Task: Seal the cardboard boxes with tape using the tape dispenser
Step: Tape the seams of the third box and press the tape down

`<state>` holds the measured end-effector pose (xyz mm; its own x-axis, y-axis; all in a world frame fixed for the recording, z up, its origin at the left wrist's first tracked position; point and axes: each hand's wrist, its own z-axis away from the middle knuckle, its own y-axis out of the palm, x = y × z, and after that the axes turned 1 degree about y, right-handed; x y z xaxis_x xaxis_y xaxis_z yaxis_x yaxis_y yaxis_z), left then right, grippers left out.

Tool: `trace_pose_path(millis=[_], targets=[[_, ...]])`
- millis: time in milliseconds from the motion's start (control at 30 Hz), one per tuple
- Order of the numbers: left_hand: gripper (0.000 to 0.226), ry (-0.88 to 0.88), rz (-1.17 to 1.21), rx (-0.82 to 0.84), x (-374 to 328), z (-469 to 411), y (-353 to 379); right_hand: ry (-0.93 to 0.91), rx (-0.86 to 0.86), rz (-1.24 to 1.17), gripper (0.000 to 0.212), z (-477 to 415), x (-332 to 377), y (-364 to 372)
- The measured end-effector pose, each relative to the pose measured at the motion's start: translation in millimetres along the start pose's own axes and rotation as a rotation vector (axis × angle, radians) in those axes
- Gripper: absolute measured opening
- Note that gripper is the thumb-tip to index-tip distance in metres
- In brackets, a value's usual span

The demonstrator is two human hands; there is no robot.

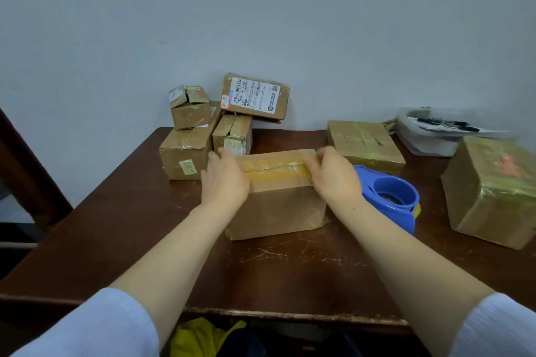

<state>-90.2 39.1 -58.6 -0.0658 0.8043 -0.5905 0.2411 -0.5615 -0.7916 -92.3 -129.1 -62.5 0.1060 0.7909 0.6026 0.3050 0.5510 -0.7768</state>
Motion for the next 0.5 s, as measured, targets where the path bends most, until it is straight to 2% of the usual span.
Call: trace_pose_path(millis=[100, 167, 267, 367, 433, 500], targets=[[0.051, 0.136, -0.17, 0.083, -7, 6, 3, -0.076, 0.139, 0.026, 0.058, 4, 4, 0], [0.047, 0.129, -0.25, 0.091, -8, 7, 6, -0.094, 0.158, 0.007, 0.055, 6, 3, -1], [0.05, 0.084, -0.285, 0.114, -10, 4, -1, -0.115, 0.283, -0.107, 0.053, -2, -1, -14], [0.071, 0.313, -0.413, 0.176, -11, -1, -5, -0.006, 0.216, -0.275, 0.051, -5, -19, -32], [0.087, 0.457, -0.478, 0.3, -13, -2, -7, 0.053, 0.117, -0.159, 0.049, -3, -37, -39], [0.093, 0.512, -0.565, 0.392, -15, -2, -6, 0.07, 0.138, 0.15, 0.056, 3, -52, -43]])
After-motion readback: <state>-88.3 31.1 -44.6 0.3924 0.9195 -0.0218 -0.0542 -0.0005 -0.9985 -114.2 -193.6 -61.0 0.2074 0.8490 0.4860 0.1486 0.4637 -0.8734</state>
